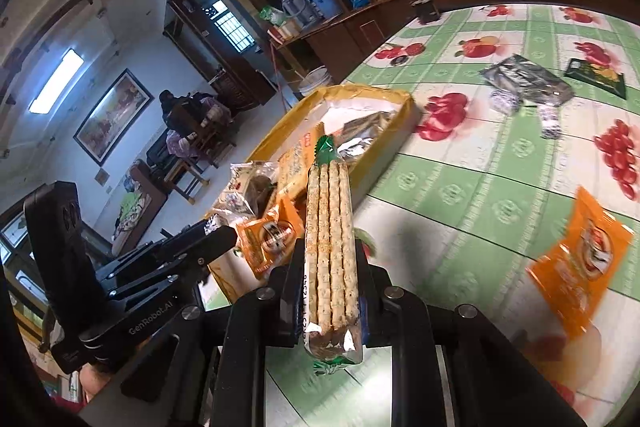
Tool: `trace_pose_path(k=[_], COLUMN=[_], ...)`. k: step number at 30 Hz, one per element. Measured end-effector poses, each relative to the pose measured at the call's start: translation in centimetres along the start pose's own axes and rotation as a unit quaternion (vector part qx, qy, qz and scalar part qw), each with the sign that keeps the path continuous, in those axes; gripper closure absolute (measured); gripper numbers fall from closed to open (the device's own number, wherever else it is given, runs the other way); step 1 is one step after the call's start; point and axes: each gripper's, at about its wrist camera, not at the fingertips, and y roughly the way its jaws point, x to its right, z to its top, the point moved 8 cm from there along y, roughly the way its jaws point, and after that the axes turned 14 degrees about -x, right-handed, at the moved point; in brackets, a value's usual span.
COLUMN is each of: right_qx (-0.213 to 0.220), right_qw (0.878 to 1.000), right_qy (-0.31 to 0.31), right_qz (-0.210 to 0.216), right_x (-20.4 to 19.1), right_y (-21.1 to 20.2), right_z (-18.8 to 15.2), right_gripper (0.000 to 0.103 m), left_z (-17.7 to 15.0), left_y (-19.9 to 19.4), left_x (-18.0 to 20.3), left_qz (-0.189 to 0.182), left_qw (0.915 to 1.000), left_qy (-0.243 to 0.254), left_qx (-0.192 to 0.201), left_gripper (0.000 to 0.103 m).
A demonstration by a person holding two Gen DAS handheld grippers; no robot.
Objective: Organize snacks
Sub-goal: 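Carry the candy bar and cracker pack into the tray and open both tools, then withdraw both open tools from the tray toward the remaining snacks on the table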
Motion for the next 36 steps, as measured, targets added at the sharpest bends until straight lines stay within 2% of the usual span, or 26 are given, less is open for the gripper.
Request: trace_pose_path(k=[2, 8, 14, 17, 18, 19, 20, 21, 22, 24, 29, 36], right_qx=[0.002, 0.007, 0.009, -0.006, -0.007, -0.006, -0.006, -0.003, 0.001, 0.013, 0.044, 0.087], right_qw=[1.0, 1.0, 0.997, 0.995, 0.994, 0.994, 0.995, 0.995, 0.996, 0.995, 0.995, 0.992], right_qy=[-0.003, -0.016, -0.027, -0.029, -0.029, -0.029, -0.03, -0.031, -0.033, -0.037, -0.032, 0.0], right_qz=[0.008, -0.005, -0.075, -0.1, -0.102, -0.102, -0.096, -0.09, -0.088, -0.092, -0.079, -0.091], right_x=[-0.8, -2.3, -1.6, -1.1, -1.1, -1.1, -1.2, -1.4, -1.6, -1.8, -2.1, 0.2], right_y=[1.0, 4.2, 7.4, 9.2, 9.5, 9.6, 9.5, 9.4, 9.1, 8.2, 4.8, -0.9], right_z=[1.4, 5.7, 8.9, 9.6, 9.6, 9.5, 9.3, 9.2, 9.1, 8.9, 7.8, 4.0], right_gripper=[0.084, 0.084, 0.084, 0.084, 0.08, 0.079, 0.077, 0.069, 0.058, 0.052, 0.051, 0.037], left_z=[0.8, 2.5, 3.2, 3.3, 3.2, 3.1, 3.3, 3.2, 3.2, 3.2, 3.0, 2.7], left_y=[0.5, 3.1, 4.7, 4.8, 4.7, 4.5, 4.4, 4.1, 3.6, 2.4, 0.3, -2.3], left_x=[-1.2, -3.9, -4.6, -4.6, -4.7, -4.7, -5.0, -5.1, -5.2, -5.3, -5.3, -4.0], left_qz=[0.008, 0.017, 0.027, 0.039, 0.041, 0.045, 0.05, 0.055, 0.059, 0.066, 0.073, 0.079], left_qw=[0.9999, 0.999, 0.9982, 0.9979, 0.9977, 0.9974, 0.997, 0.9966, 0.9961, 0.9951, 0.9937, 0.9927], left_qy=[-0.012, -0.041, -0.05, -0.048, -0.051, -0.054, -0.058, -0.061, -0.065, -0.071, -0.075, -0.069], left_qx=[0.002, -0.01, -0.019, -0.018, -0.017, -0.016, -0.015, -0.009, 0.001, 0.02, 0.039, 0.059], left_gripper=[0.07, 0.07, 0.07, 0.069, 0.068, 0.061, 0.055, 0.042, 0.034, 0.032, 0.028, 0.023])
